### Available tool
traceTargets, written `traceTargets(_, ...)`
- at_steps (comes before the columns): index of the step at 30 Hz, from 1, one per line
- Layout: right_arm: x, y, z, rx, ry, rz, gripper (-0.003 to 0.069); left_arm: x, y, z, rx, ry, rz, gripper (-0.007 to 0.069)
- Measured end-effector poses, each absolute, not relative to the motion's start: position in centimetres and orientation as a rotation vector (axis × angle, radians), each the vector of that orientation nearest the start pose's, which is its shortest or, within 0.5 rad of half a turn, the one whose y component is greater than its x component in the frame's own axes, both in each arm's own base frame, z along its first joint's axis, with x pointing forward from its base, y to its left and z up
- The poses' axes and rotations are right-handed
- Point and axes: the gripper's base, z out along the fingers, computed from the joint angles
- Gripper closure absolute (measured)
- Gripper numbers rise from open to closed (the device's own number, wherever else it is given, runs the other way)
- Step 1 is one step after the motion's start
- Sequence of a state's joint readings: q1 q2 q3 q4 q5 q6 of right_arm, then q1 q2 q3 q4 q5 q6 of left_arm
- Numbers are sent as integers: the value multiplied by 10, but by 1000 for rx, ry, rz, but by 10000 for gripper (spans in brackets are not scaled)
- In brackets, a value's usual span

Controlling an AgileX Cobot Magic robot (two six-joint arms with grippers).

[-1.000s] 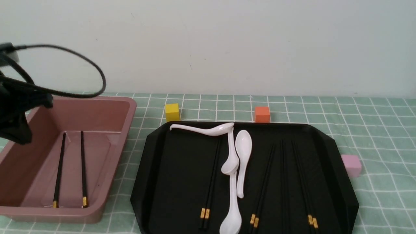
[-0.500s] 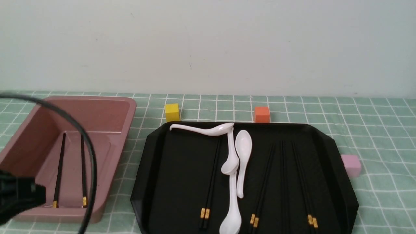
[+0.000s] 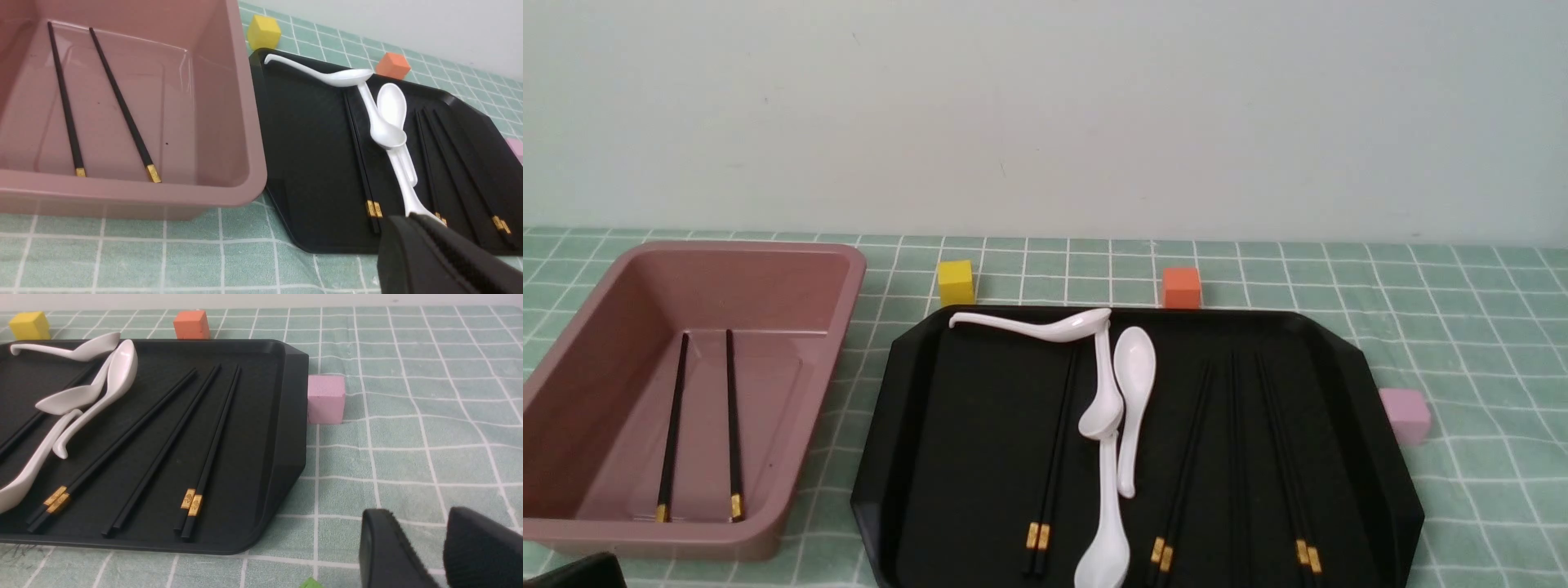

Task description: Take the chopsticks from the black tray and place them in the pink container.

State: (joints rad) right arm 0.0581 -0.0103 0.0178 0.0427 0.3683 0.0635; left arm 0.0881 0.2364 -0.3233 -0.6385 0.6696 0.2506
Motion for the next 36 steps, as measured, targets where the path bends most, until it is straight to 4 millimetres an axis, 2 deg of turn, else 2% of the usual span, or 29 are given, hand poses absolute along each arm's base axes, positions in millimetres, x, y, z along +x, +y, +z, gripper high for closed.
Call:
traceTargets(6, 52, 4, 175, 31, 1861, 126, 419, 58, -28, 258, -102, 1962, -486, 637)
traceTargets(13, 52, 4, 175, 31, 1861, 126, 419, 63, -21, 266, -144, 1837, -422, 637)
traceTargets(18, 52, 4, 175, 31, 1861, 126, 419, 57, -19, 259, -156, 1773, -392, 636)
traceTargets(27, 52, 4, 175, 31, 1861, 126, 419, 47, -7, 212, -297, 1832, -353, 631)
traceTargets(36, 52, 4, 175, 31, 1861, 126, 419, 50, -7, 168, -241, 1925, -352, 623)
